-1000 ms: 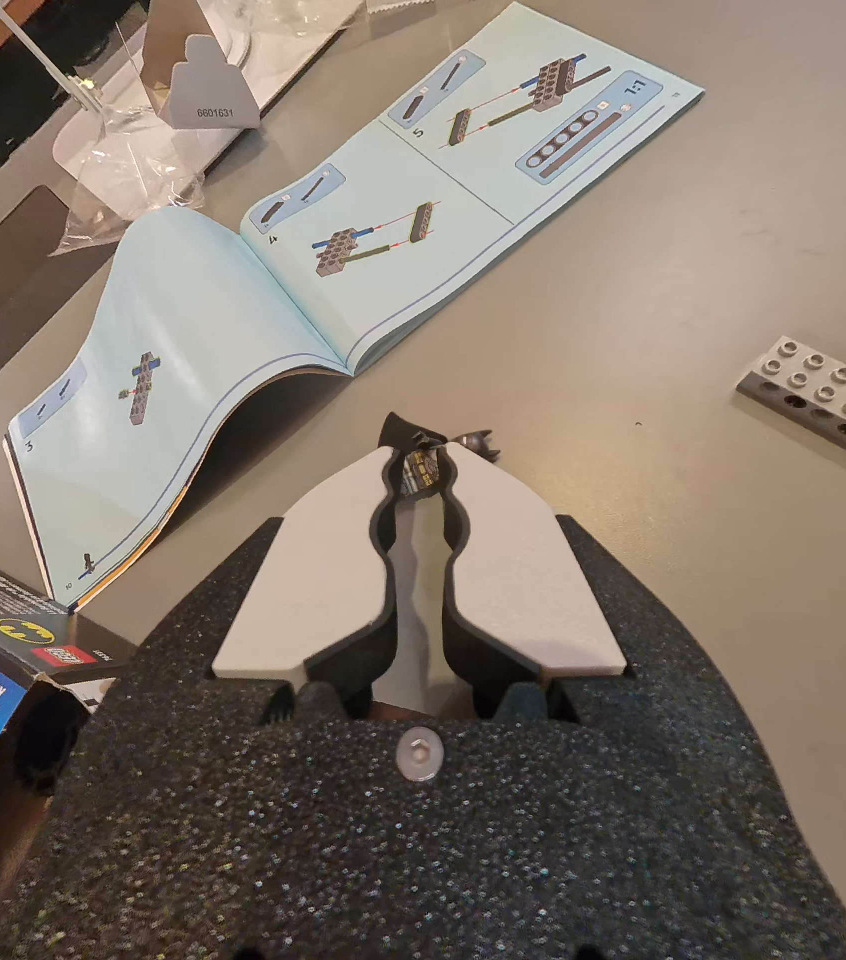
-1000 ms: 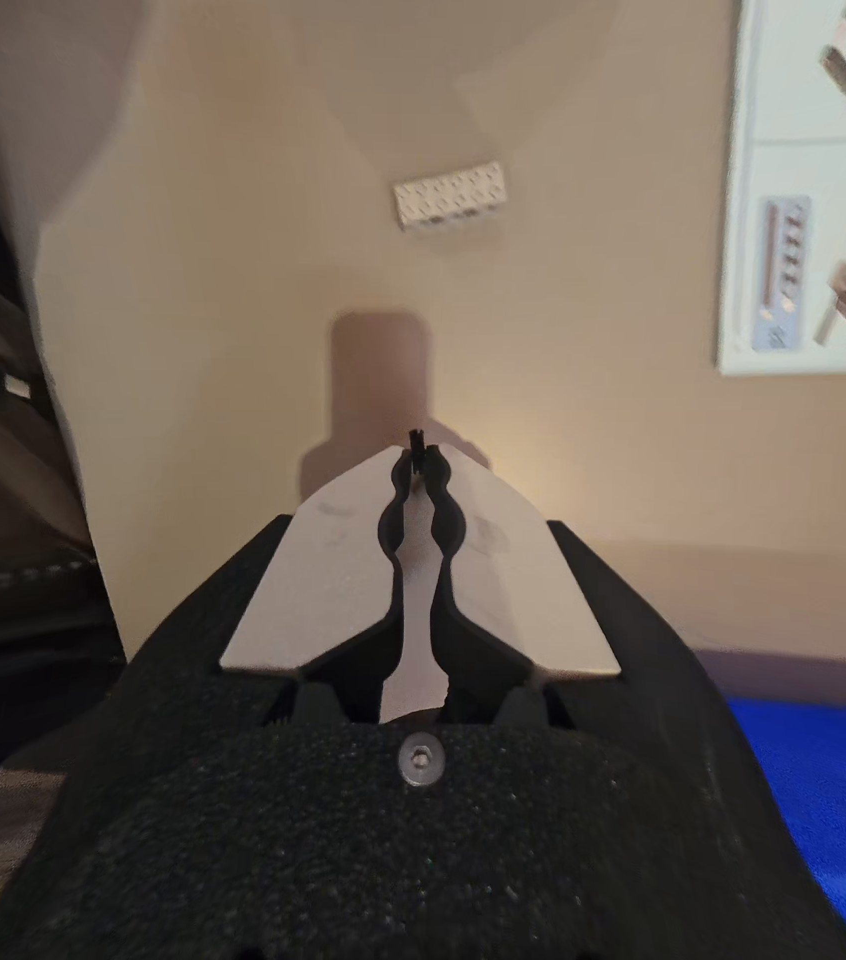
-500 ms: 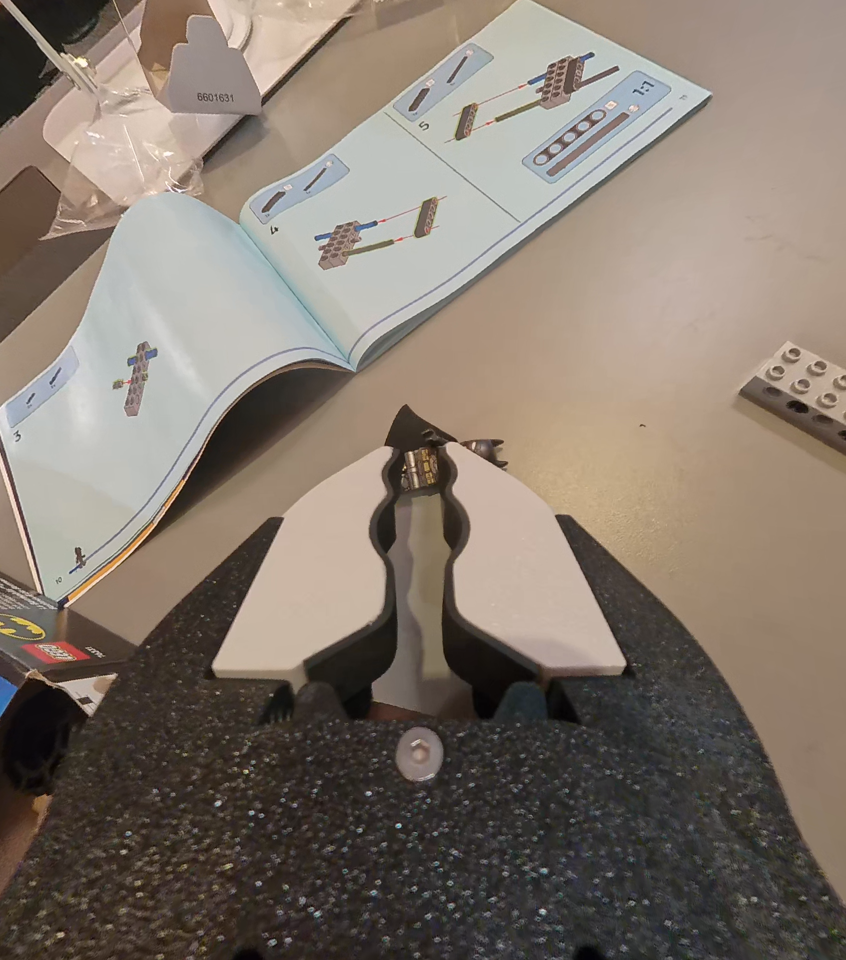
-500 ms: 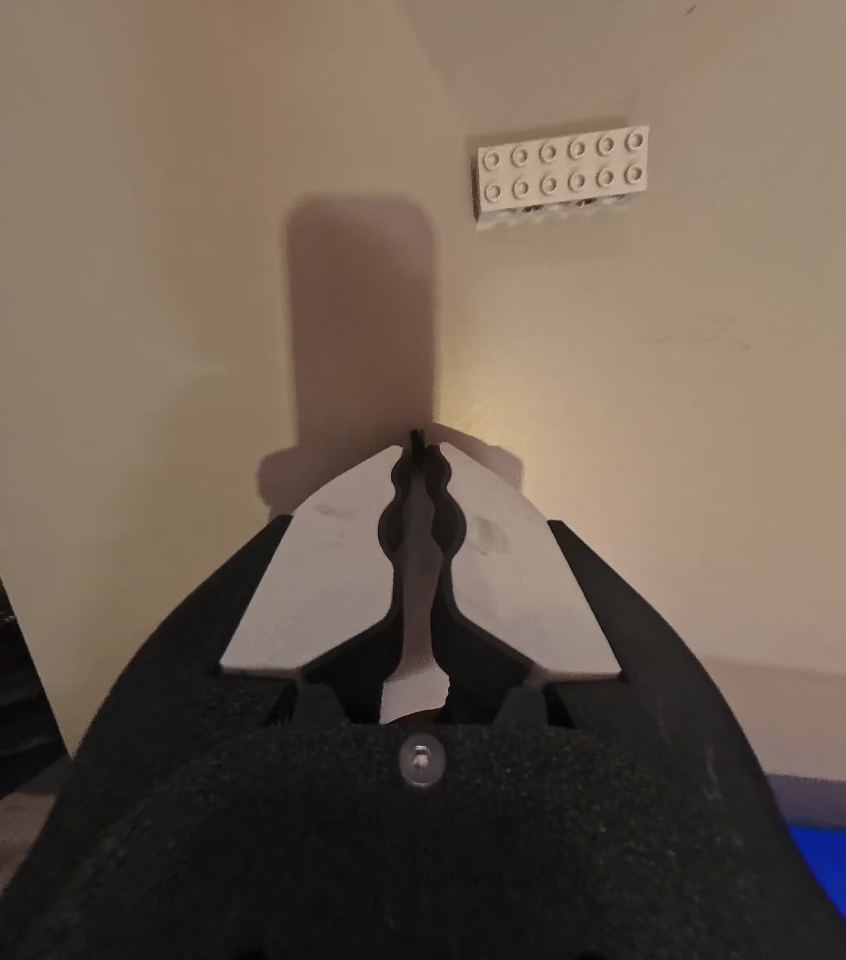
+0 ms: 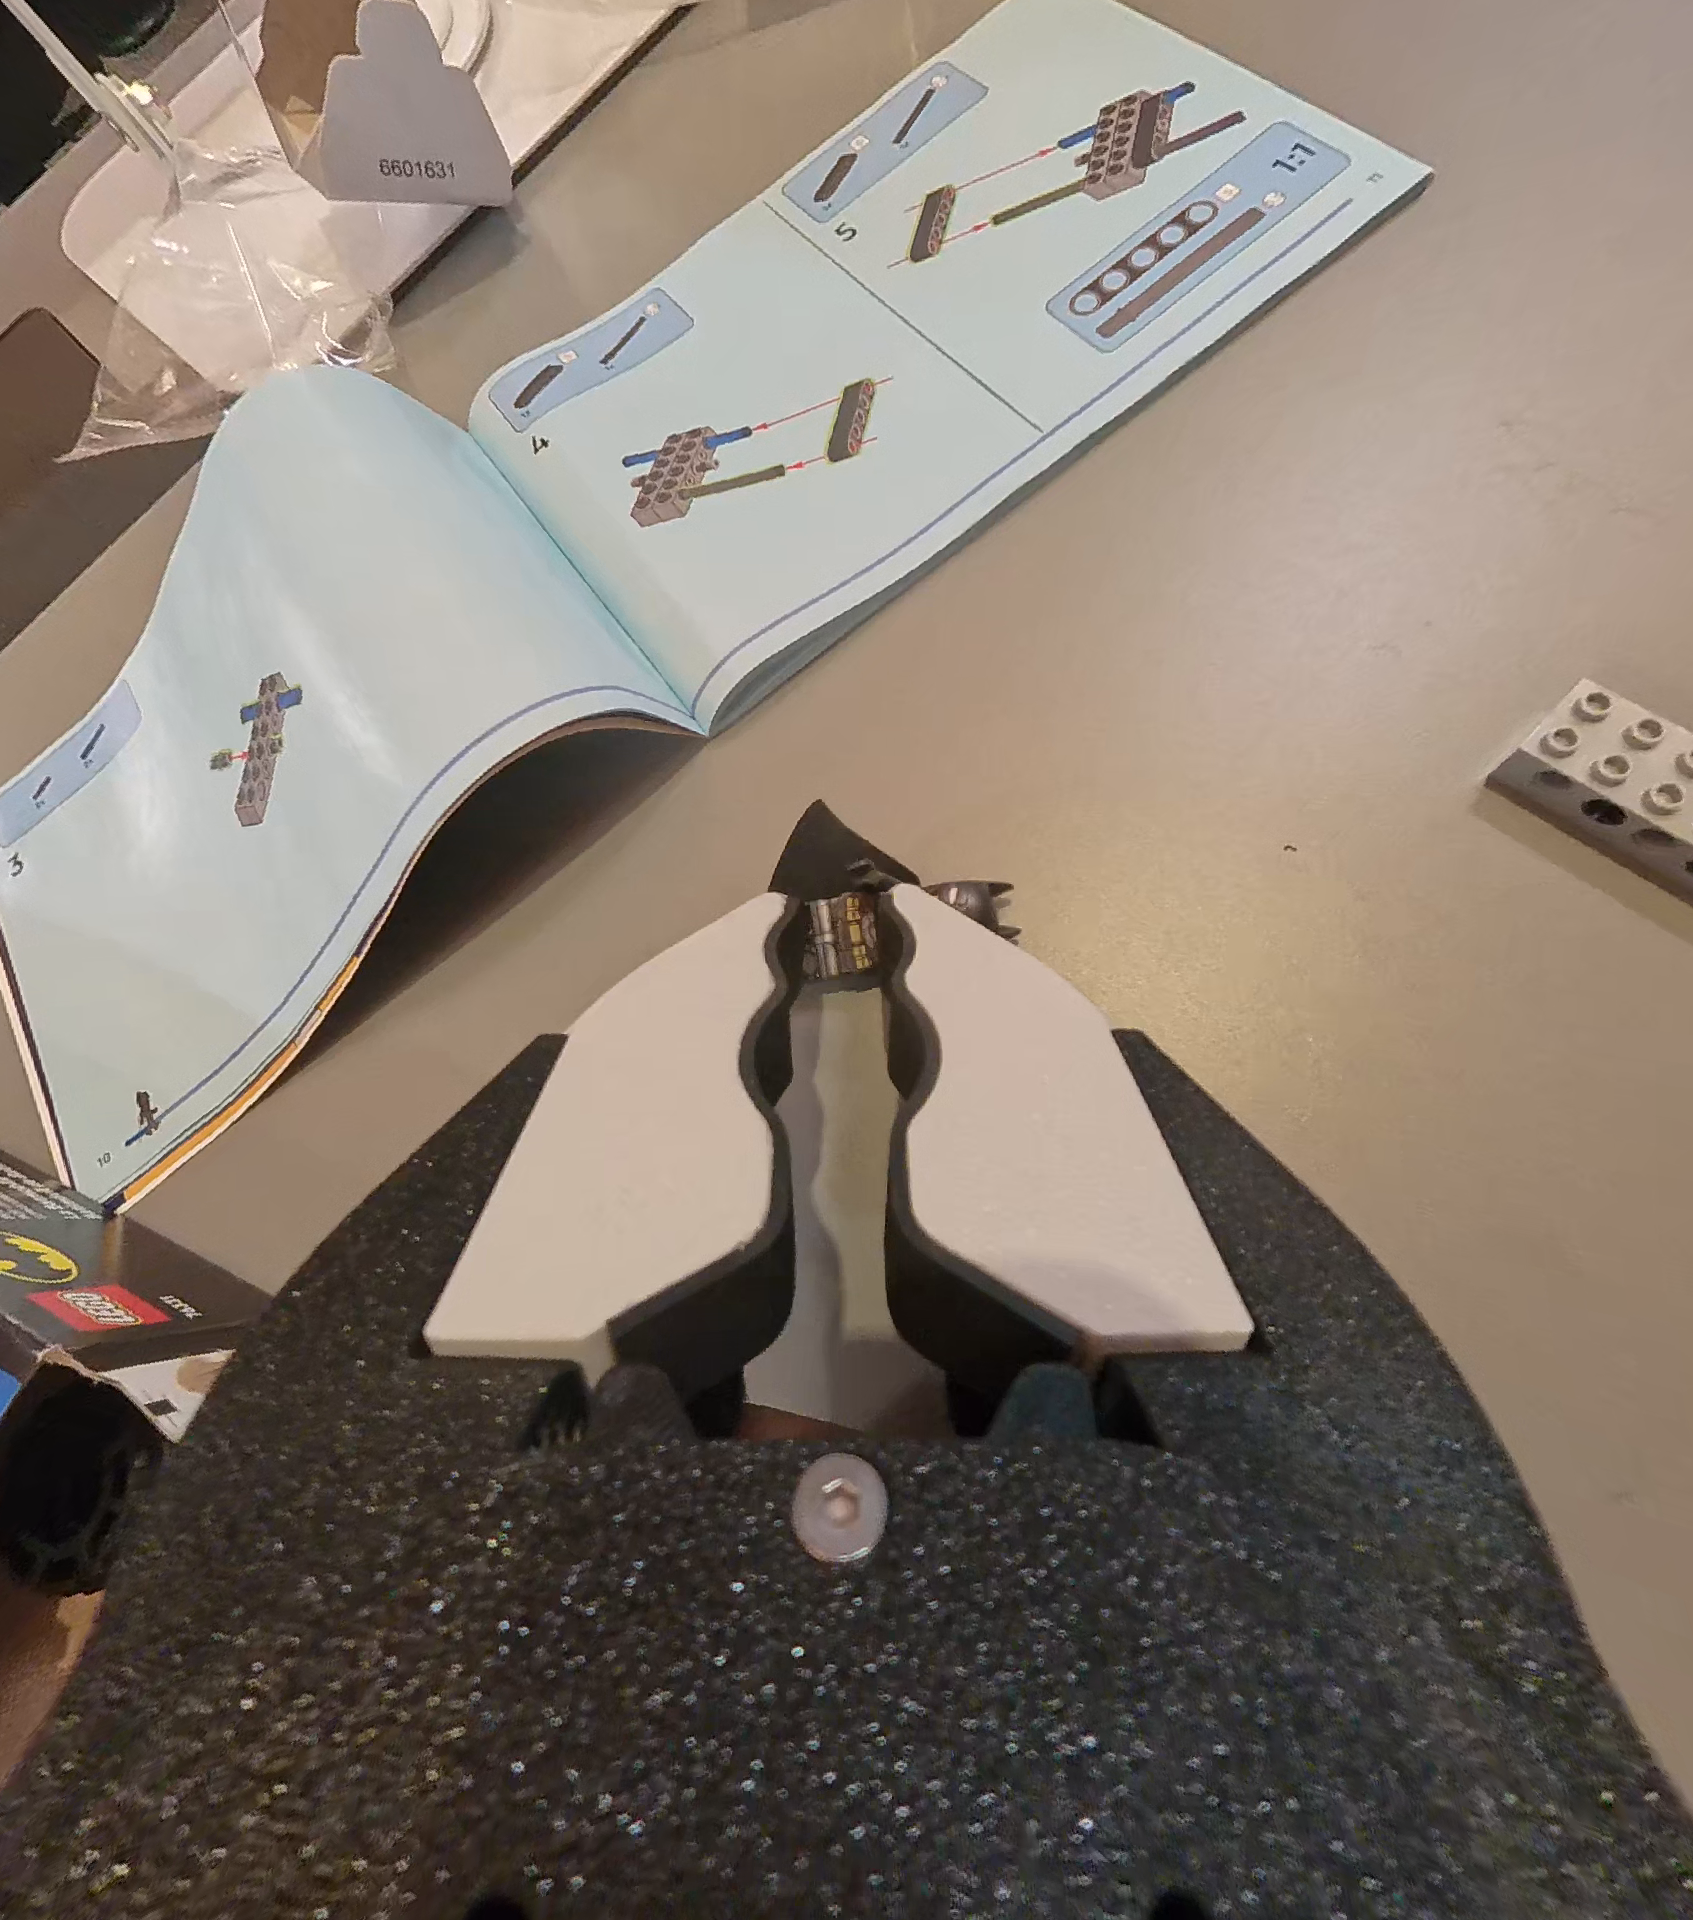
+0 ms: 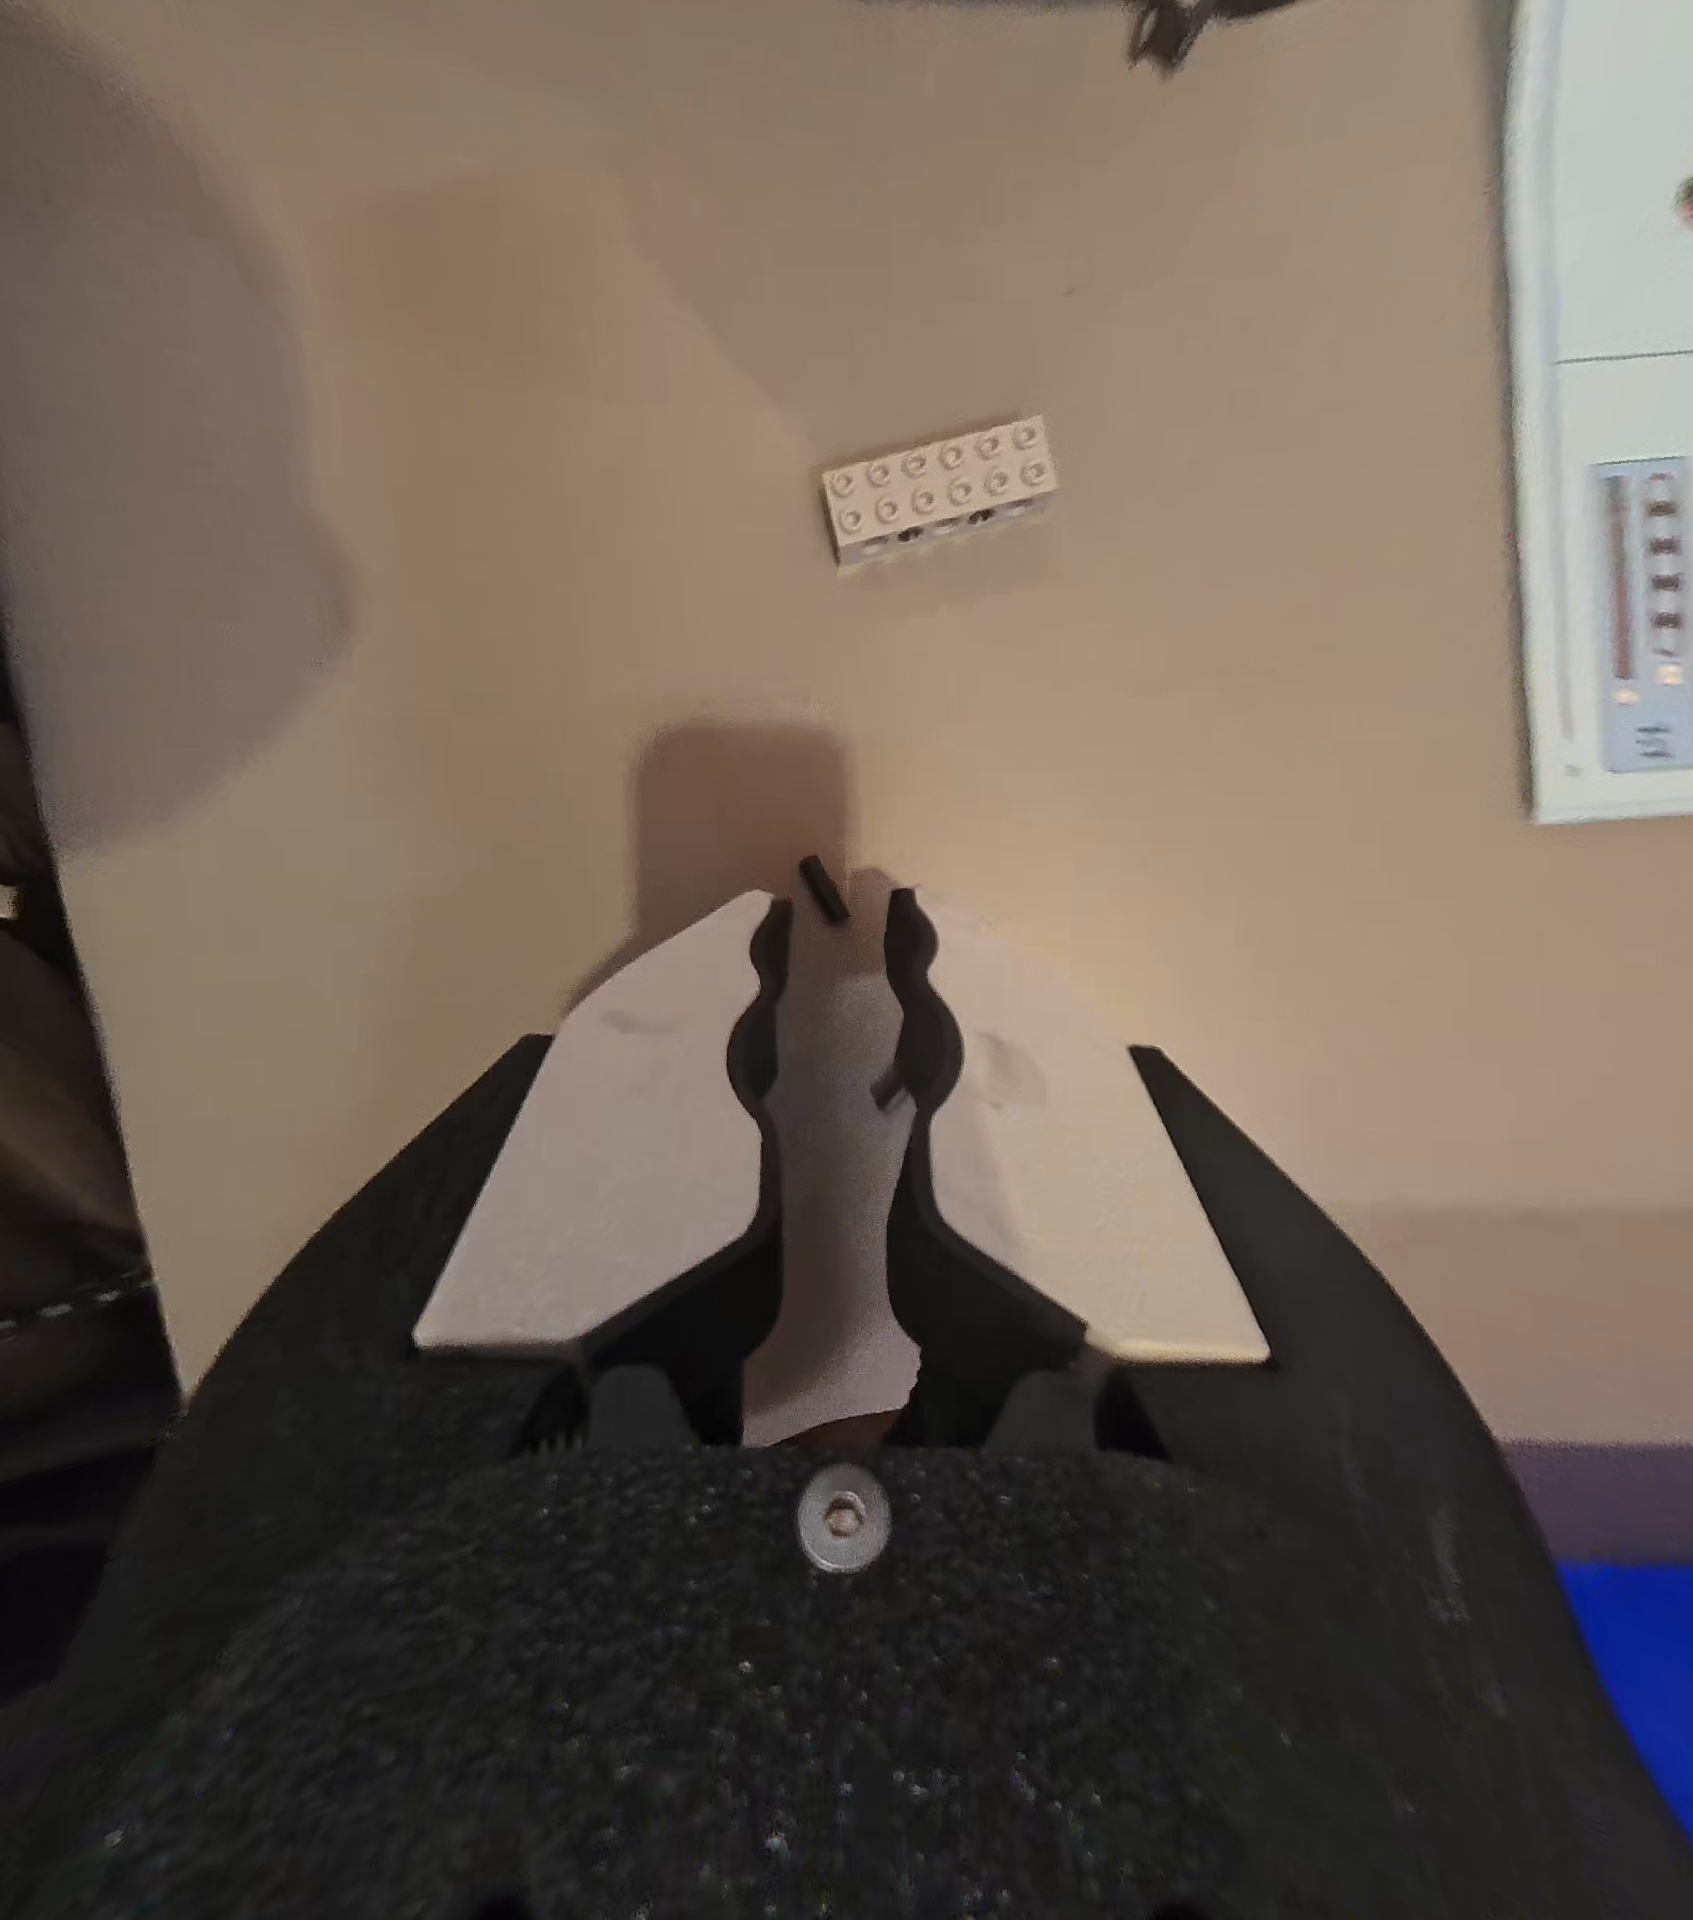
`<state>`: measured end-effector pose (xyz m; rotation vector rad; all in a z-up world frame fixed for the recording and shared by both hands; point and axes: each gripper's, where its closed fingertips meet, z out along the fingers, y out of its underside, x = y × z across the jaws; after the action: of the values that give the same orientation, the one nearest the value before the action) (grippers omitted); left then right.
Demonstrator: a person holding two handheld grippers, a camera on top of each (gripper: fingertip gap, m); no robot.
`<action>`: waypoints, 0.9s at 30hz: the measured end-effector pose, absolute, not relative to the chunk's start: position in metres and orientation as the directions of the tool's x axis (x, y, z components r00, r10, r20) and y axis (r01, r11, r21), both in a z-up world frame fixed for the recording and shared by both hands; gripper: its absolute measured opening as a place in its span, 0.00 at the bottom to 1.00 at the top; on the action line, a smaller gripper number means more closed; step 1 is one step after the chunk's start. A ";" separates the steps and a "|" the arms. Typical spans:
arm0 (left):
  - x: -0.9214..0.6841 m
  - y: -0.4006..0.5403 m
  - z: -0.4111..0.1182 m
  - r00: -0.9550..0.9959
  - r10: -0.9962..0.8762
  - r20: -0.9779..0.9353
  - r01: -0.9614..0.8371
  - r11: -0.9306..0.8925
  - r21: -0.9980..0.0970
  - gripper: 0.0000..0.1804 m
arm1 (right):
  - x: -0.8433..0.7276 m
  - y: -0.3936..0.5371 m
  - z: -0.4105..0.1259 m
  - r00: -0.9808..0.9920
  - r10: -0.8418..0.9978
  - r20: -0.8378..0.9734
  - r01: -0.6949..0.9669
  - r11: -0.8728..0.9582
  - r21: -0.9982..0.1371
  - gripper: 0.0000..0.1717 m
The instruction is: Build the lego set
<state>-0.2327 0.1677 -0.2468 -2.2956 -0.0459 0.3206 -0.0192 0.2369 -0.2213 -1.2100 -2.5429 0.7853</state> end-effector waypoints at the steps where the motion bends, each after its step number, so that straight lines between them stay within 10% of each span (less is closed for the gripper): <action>1: -0.233 0.168 -0.247 0.967 0.137 -0.214 -0.065 -0.681 -0.730 0.07 | -0.016 0.243 -0.212 -0.627 0.778 -0.031 0.650 0.502 -0.571 0.11; 12: -0.240 0.168 -0.247 0.959 0.180 -0.217 -0.036 -0.685 -0.728 0.07 | 0.056 0.439 -0.154 -0.405 0.877 0.259 0.754 0.480 -0.448 0.10; 27: -0.250 0.167 -0.248 0.934 0.249 -0.258 -0.013 -0.694 -0.720 0.06 | 0.041 0.472 -0.244 -0.634 0.773 -0.023 0.758 0.615 -0.218 0.06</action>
<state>-0.2498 0.1665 -0.2476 -2.3039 -0.1660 0.4334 0.0408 0.4721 -0.2443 -1.3092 -2.7569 0.3201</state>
